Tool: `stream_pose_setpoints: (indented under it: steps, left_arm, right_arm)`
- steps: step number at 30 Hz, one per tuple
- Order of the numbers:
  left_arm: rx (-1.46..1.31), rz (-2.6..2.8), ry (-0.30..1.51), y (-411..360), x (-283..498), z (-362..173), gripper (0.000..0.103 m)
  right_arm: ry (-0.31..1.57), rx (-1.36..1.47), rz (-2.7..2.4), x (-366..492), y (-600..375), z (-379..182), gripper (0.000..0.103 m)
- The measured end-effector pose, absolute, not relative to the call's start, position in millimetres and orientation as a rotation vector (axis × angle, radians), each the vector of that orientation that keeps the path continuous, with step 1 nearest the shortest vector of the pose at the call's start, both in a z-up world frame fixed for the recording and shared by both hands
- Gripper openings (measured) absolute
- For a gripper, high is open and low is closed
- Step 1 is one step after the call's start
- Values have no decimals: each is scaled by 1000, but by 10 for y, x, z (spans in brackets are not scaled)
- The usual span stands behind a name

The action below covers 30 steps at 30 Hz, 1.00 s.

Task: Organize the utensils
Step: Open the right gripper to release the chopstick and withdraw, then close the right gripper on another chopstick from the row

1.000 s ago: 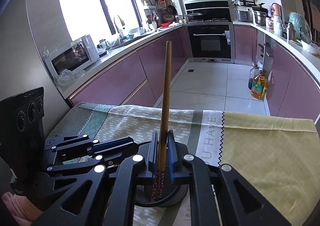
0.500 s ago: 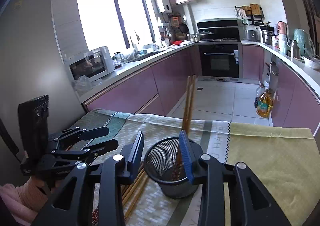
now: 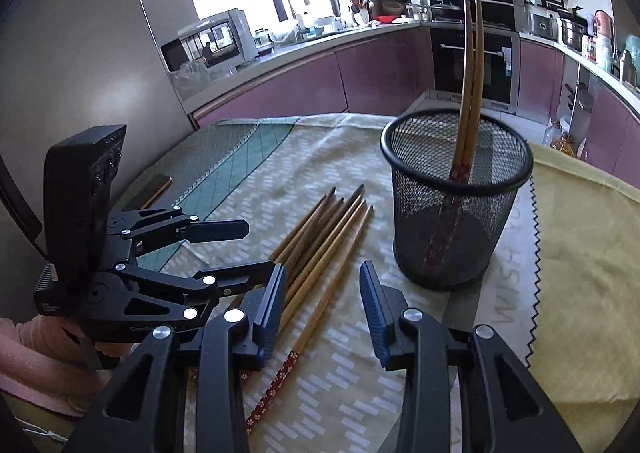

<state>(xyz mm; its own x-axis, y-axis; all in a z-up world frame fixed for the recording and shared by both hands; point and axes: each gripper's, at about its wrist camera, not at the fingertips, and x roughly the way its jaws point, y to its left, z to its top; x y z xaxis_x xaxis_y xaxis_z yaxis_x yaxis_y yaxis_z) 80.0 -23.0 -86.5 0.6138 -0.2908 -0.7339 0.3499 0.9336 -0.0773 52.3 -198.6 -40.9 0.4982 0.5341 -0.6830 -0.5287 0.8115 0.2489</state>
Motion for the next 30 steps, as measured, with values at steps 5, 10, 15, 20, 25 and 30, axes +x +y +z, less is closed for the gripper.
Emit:
stream_pose_setpoints:
  steps: [5,10,15,20,25,30]
  left_arm:
    - [77,-375,862,-254,789,-954,54]
    - [73,-370,875,-228,786,-989,53]
    - [59,-379,881,-170,776,-980,49]
    - [26,-404,891,-76,787,-966,37]
    - [-8,-417,904,2,815,-975,23]
    - [-40,-420,911,76,836,-978,19]
  right_arm:
    - [865,-10,613,512,-1943,-544,36]
    - [871,-15,601,499,-1917,-584,36]
    - [876,-21,597,506,-1887,-600,36]
    - [881,-37,587,516,-1846,-626,36]
    - [895,-54,567,554,-1811,-668,36]
    - [900,-65,555,578,-1795,-688,32]
